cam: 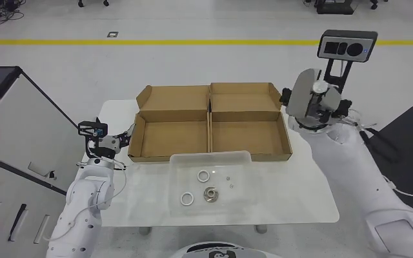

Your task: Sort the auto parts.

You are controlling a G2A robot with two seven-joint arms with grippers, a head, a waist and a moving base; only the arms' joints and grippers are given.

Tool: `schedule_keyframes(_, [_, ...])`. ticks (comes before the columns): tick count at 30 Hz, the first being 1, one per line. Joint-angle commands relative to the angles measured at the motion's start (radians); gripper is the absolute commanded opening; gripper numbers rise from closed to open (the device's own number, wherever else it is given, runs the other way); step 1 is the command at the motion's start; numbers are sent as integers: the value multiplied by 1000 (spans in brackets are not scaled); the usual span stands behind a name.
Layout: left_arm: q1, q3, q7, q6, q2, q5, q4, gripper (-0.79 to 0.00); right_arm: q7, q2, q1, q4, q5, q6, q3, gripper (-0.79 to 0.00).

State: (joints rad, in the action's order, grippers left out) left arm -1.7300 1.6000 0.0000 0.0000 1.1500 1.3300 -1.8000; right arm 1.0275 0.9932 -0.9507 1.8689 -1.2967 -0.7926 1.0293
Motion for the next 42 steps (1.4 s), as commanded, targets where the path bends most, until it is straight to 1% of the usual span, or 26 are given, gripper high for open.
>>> schedule_keyframes(1, [0,0,0,0,0,0,0,0,3,8,-8,4,-27,3,10,-785])
schedule_keyframes(4, [0,0,0,0,0,0,0,0,18,20,-17,-5,-26,18,27,-785])
schedule_keyframes(11, [0,0,0,0,0,0,0,0,39,28,-24,-63,163,48,69,-785])
schedule_keyframes(16, [0,0,0,0,0,0,0,0,12,32,-26,-58,279,95,85,-785])
schedule_keyframes(21, [0,0,0,0,0,0,0,0,-1,36,-27,-45,347,124,96,-785])
schedule_keyframes(26, [0,0,0,0,0,0,0,0,1,46,-38,-34,307,106,98,-785])
schedule_keyframes(32, [0,0,0,0,0,0,0,0,20,61,-64,-26,156,73,96,-785])
schedule_keyframes(35, [0,0,0,0,0,0,0,0,45,67,-71,-34,115,72,104,-785])
schedule_keyframes(42, [0,0,0,0,0,0,0,0,70,73,-74,-43,95,81,115,-785])
